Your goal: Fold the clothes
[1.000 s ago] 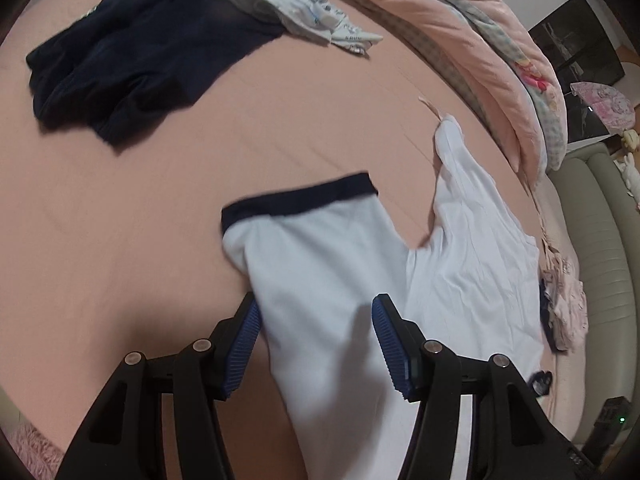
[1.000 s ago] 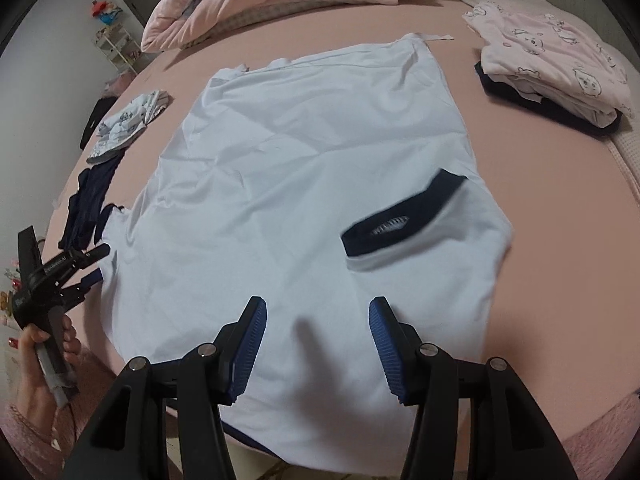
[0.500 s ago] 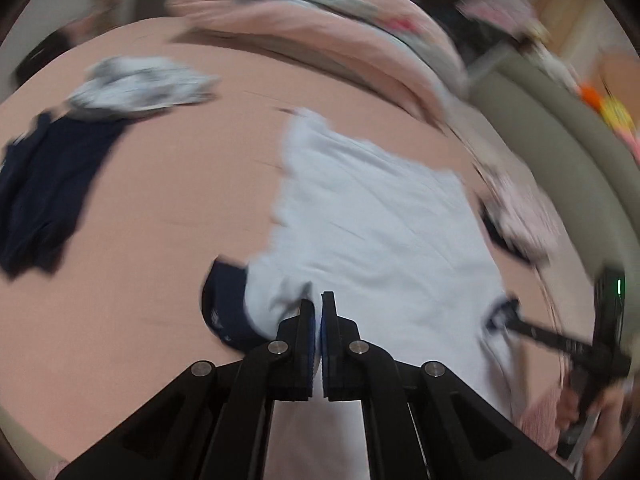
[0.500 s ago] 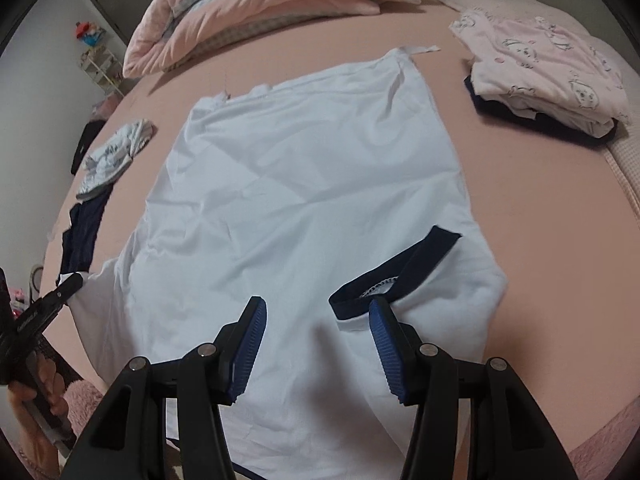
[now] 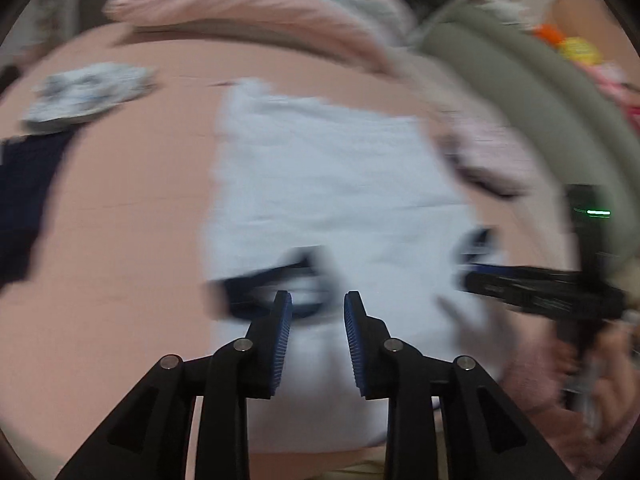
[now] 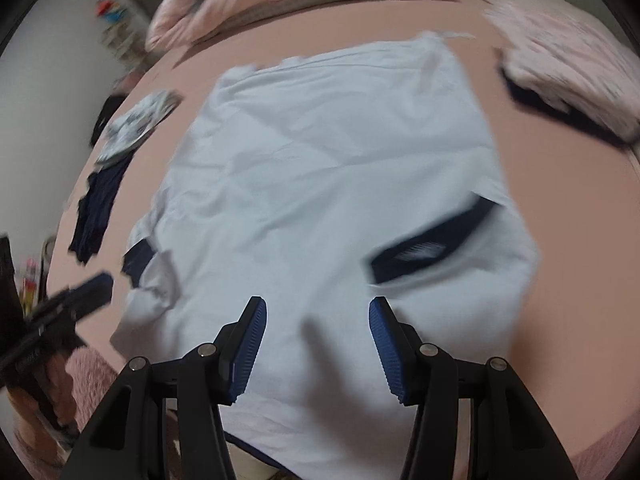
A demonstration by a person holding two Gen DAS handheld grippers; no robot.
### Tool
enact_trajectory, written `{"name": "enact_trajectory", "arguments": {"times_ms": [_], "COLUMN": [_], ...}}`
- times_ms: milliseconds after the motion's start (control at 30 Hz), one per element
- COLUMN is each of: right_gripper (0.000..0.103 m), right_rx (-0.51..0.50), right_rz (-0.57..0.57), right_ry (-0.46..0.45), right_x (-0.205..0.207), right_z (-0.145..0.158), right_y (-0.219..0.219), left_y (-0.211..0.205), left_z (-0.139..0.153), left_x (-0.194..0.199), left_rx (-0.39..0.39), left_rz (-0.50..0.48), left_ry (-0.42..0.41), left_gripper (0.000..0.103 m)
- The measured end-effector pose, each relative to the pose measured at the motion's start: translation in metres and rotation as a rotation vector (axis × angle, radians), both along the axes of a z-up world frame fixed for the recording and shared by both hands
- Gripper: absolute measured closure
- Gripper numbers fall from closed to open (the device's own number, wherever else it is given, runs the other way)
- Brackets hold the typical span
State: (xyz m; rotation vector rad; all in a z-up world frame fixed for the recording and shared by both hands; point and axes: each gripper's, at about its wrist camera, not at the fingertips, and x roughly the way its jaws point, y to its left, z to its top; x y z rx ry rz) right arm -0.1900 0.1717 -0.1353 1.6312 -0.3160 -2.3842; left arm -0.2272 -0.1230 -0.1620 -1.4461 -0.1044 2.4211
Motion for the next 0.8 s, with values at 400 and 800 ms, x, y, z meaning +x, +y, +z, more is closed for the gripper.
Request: {"name": "enact_trajectory", "arguments": {"times_ms": [400, 800], "right_gripper": [0.050, 0.050], "right_rx": [0.111, 0.027], "right_rz": [0.325, -0.004], "right_ry": [-0.001, 0.069], "right_x": [-0.051, -0.060], "right_z": [-0.026, 0.008], "right_y": [-0.162, -0.078], "left_y": [-0.021, 0.014], "left_z": [-0.047, -0.033], "left_x": [-0.049, -0.120], "left_rx": [-0.128, -0.082], "left_rz": [-0.048, -0.053], "left_ry": [-0.140, -0.048], "left_gripper": [0.079, 0.079]}}
